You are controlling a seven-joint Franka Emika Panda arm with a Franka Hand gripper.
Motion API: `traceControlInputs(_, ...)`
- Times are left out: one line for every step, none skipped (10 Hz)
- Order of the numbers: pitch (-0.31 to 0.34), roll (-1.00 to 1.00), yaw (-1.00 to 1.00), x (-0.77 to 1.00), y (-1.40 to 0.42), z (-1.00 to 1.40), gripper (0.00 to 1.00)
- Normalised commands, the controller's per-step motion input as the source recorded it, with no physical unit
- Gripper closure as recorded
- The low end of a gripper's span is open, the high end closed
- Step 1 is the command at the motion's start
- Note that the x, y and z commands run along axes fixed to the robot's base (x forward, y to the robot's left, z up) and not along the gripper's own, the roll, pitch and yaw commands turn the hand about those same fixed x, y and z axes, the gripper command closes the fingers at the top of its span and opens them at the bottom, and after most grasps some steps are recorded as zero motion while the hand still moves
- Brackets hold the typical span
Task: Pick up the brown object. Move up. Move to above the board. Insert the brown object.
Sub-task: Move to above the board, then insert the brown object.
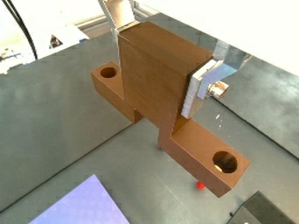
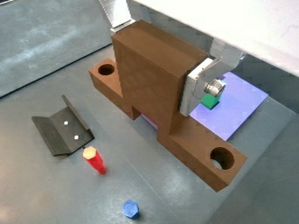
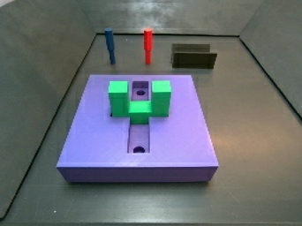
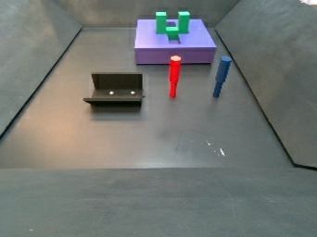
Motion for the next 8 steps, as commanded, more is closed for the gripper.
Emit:
traceControlInputs(0.217, 0.01, -0.48, 0.63, -1.40, 0.34, 1.00)
traceControlInputs(0.230, 0.02, -0.47, 0.62, -1.40, 0.33, 1.00)
traceControlInputs(0.295, 0.10, -0.25, 0.69, -1.40, 0.31, 1.00)
traceControlInputs(0.269, 0.04, -0.11, 0.75, -1.40, 0.33, 1.00)
traceControlInputs(0.229, 0.04, -0.05, 0.75, -1.40, 0.34, 1.00)
traceControlInputs(0.170, 0.05, -0.02, 0.33, -0.55, 0.14, 1.00)
traceControlInputs(0.121, 0.04, -0.01, 0.17, -0.23, 0.07, 1.00)
traceControlInputs(-0.011, 0.00, 0.00, 0.00, 0.00, 0.00, 1.00)
